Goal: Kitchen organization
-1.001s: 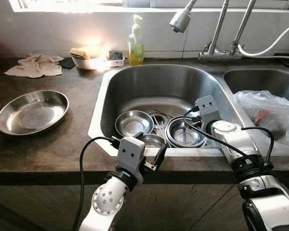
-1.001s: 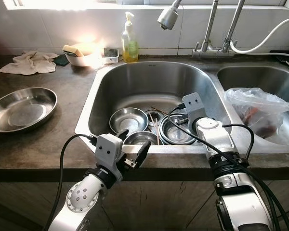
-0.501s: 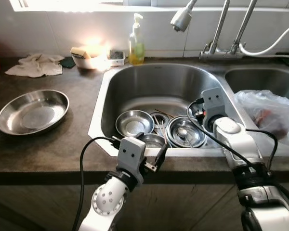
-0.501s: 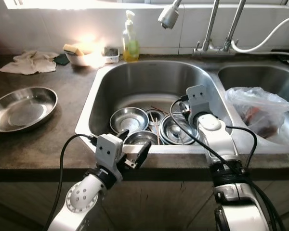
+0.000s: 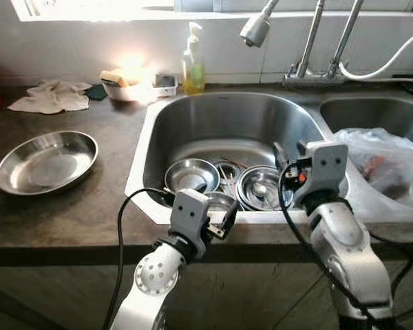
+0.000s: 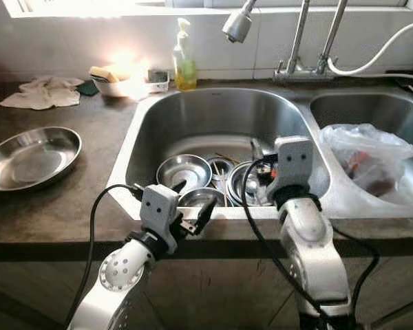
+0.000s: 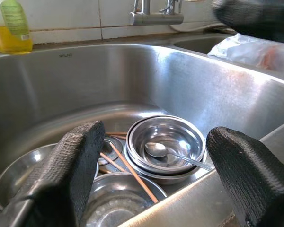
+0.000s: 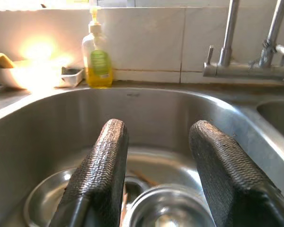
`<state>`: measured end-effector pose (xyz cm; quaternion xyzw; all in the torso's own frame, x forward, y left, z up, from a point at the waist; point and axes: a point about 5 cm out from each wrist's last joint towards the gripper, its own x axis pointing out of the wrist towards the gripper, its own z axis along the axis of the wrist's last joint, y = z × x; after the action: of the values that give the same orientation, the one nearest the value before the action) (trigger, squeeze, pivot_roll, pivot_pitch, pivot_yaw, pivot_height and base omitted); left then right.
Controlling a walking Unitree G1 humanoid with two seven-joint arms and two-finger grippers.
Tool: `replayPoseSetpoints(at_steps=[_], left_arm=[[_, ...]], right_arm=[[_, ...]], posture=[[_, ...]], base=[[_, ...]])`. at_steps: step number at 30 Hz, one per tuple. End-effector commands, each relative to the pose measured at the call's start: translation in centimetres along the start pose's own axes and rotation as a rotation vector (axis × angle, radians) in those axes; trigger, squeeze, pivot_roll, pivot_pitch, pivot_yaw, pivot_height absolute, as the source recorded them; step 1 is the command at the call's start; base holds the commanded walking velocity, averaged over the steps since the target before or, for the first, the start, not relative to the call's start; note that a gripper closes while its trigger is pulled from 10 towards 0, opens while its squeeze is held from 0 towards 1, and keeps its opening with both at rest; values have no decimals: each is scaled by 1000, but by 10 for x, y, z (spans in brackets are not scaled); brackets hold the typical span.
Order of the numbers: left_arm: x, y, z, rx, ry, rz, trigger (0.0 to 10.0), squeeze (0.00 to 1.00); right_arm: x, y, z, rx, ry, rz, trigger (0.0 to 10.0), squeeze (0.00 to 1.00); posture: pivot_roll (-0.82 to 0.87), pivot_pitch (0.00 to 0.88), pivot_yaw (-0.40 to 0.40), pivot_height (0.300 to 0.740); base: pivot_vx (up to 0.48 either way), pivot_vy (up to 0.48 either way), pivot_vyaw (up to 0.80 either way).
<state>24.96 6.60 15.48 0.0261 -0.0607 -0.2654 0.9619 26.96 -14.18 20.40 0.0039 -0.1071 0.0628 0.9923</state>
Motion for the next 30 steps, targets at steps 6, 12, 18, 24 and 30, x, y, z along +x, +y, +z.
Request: replayPoseSetpoints(at_steps=[6, 12, 18, 24, 30], left_arm=[[0, 3, -4, -12, 7, 25, 10000, 0], [3, 5, -3, -4, 4, 31, 10000, 0], [2, 5, -3, 0, 0, 32, 10000, 0], [2, 6, -4, 6, 9, 36, 10000, 0], [2, 5, -4, 8, 6, 36, 10000, 0]], right_arm=[[-8, 5, 2, 22, -14, -31, 10000, 0], [-4, 5, 4, 18, -21, -41, 10000, 0], [-2, 4, 5, 19, -25, -47, 10000, 0], [-1, 5, 5, 22, -21, -51, 10000, 0], [2, 5, 2, 38, 8, -48, 10000, 0]], posture=[[22, 59, -15, 740], [26, 54, -20, 740], [29, 55, -19, 740], [27, 58, -17, 740], [28, 60, -17, 740]], base=[[0, 0, 758], [0, 431, 800], [0, 79, 800], [0, 79, 800], [0, 0, 667]])
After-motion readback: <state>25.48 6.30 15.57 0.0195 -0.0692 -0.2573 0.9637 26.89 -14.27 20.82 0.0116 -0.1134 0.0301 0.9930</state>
